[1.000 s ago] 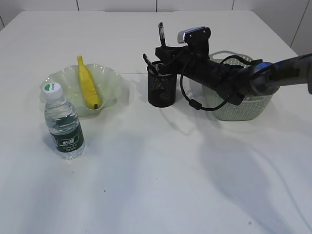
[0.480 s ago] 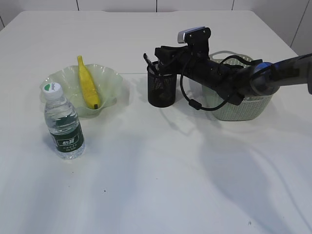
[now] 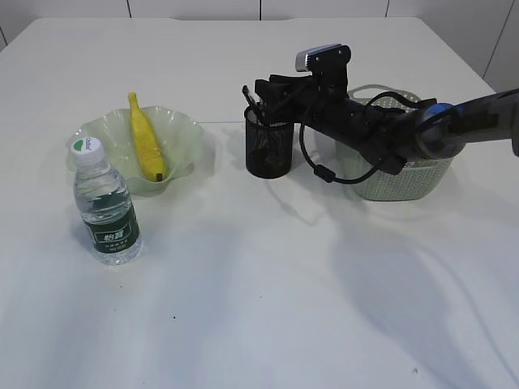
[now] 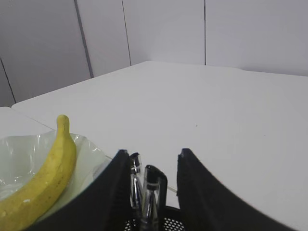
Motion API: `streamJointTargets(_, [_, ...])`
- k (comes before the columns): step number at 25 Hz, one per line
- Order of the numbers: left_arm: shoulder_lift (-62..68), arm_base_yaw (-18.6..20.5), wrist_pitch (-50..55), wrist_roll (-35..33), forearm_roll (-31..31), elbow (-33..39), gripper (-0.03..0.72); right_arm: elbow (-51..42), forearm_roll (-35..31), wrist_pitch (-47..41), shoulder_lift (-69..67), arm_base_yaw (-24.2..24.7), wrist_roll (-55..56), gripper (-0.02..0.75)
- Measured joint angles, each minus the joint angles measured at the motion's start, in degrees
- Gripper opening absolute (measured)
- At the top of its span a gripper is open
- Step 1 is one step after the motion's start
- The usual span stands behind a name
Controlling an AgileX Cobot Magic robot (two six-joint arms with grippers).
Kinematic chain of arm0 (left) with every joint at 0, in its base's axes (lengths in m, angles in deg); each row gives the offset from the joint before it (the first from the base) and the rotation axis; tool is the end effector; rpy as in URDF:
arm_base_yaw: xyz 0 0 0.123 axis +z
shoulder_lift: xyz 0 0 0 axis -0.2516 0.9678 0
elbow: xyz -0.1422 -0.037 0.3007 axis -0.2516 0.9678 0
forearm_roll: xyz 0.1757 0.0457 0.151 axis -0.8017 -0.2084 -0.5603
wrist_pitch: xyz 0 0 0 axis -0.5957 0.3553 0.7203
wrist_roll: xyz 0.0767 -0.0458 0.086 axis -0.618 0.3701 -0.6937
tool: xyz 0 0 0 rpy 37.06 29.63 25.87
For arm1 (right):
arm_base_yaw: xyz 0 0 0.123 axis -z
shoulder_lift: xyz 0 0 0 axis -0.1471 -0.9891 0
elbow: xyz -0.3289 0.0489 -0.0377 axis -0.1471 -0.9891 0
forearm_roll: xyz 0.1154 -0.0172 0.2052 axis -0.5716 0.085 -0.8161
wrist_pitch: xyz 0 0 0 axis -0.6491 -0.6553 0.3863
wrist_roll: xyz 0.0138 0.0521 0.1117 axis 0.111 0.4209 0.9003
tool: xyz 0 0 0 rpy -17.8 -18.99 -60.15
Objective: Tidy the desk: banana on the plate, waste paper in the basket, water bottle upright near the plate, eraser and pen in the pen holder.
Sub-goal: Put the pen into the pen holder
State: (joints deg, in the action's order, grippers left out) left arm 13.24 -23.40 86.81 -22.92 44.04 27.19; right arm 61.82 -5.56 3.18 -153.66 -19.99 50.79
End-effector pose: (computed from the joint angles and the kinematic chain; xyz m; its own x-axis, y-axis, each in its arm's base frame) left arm 0.2313 -0.0086 0.3464 -0.8099 -0.0446 -0.5848 -0.1126 0.9904 0.0804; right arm 0.5737 0.1686 0.1815 -0.0133 0.0249 -0.9996 -0.5825 0.8123 0.0280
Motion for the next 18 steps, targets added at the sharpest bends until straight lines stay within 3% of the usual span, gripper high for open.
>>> streamJointTargets(7, [0.0, 0.0, 0.0, 0.0, 0.0, 0.0, 0.424, 0.0, 2.4, -4.6, 3.7, 0.0, 1.8, 0.26])
streamJointTargets(18, [0.0, 0.0, 0.0, 0.0, 0.0, 0.0, 0.424, 0.0, 19.4, -12.1, 10.2, 0.0, 19.6, 0.262])
